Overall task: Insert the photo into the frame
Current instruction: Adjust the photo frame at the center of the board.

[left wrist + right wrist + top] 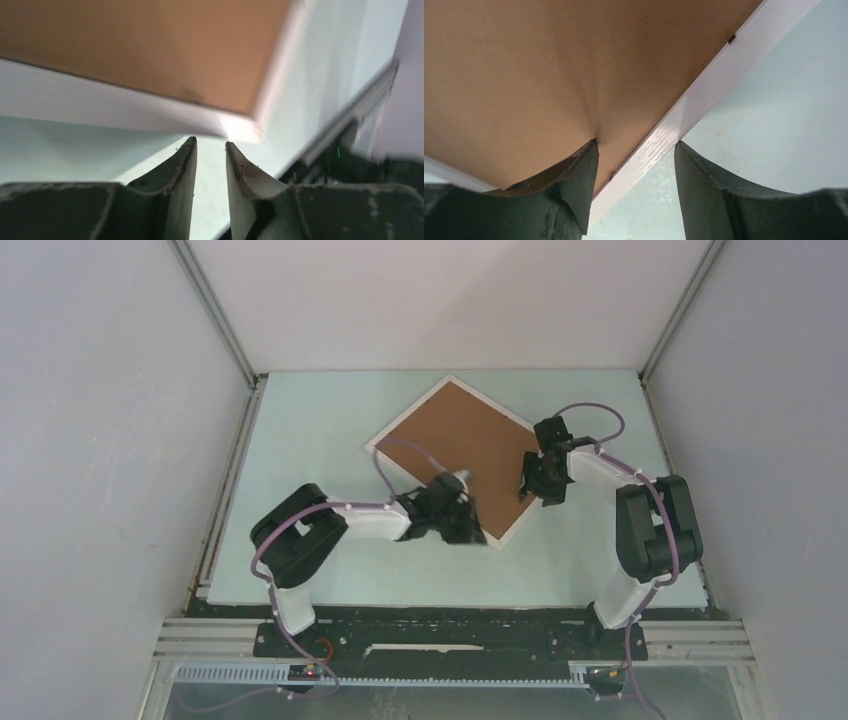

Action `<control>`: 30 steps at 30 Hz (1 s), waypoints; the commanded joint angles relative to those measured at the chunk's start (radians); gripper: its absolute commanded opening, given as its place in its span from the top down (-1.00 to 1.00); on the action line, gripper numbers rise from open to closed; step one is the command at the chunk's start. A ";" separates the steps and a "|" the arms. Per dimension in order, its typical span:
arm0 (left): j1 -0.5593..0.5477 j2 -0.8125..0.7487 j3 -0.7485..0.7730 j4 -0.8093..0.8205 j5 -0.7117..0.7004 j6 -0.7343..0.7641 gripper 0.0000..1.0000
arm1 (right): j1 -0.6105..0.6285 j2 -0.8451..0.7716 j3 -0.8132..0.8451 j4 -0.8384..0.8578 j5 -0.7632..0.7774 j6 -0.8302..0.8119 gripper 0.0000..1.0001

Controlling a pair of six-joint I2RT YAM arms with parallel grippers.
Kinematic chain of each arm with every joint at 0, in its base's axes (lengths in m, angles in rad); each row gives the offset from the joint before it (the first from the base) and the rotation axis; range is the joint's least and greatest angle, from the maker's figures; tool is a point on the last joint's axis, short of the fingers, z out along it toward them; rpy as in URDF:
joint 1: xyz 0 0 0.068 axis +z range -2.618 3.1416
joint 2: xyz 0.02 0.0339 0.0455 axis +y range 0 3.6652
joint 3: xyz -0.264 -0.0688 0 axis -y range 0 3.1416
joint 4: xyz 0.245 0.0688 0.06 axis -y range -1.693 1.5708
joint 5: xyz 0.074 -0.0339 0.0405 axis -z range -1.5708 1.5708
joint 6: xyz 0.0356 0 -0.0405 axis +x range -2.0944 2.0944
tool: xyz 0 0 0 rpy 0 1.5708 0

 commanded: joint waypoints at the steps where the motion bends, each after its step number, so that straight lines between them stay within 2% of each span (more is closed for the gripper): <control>1: -0.144 -0.035 0.063 -0.157 0.232 0.133 0.23 | -0.017 -0.018 0.065 0.096 -0.186 0.016 -0.32; 4: -0.110 -0.165 0.082 -0.229 0.236 0.232 -0.10 | -0.121 -0.064 0.027 0.094 -0.313 0.056 -0.38; 6: -0.030 -0.258 0.095 -0.312 0.207 0.275 -0.29 | -0.203 -0.102 -0.042 0.145 -0.459 0.080 -0.41; 9: 0.183 -0.351 0.114 -0.406 0.196 0.296 -0.53 | -0.287 -0.131 -0.105 0.209 -0.607 0.099 -0.48; 12: 0.423 -0.351 0.171 -0.446 0.171 0.299 -0.67 | -0.296 -0.116 -0.108 0.214 -0.597 0.085 -0.58; 16: 0.622 -0.210 0.319 -0.445 0.047 0.325 -0.78 | -0.298 -0.079 -0.106 0.257 -0.578 0.131 -0.60; 20: 0.710 0.007 0.521 -0.454 -0.043 0.366 -0.86 | -0.298 -0.044 -0.106 0.303 -0.535 0.164 -0.72; 23: 0.741 0.158 0.644 -0.414 0.003 0.391 -0.87 | -0.299 -0.001 -0.078 0.292 -0.518 0.161 -0.75; 27: 0.746 0.352 0.875 -0.474 0.071 0.395 -0.86 | -0.296 0.047 -0.049 0.297 -0.528 0.159 -0.75; 30: 0.747 0.474 0.979 -0.504 0.140 0.396 -0.85 | -0.284 0.081 -0.021 0.297 -0.529 0.148 -0.75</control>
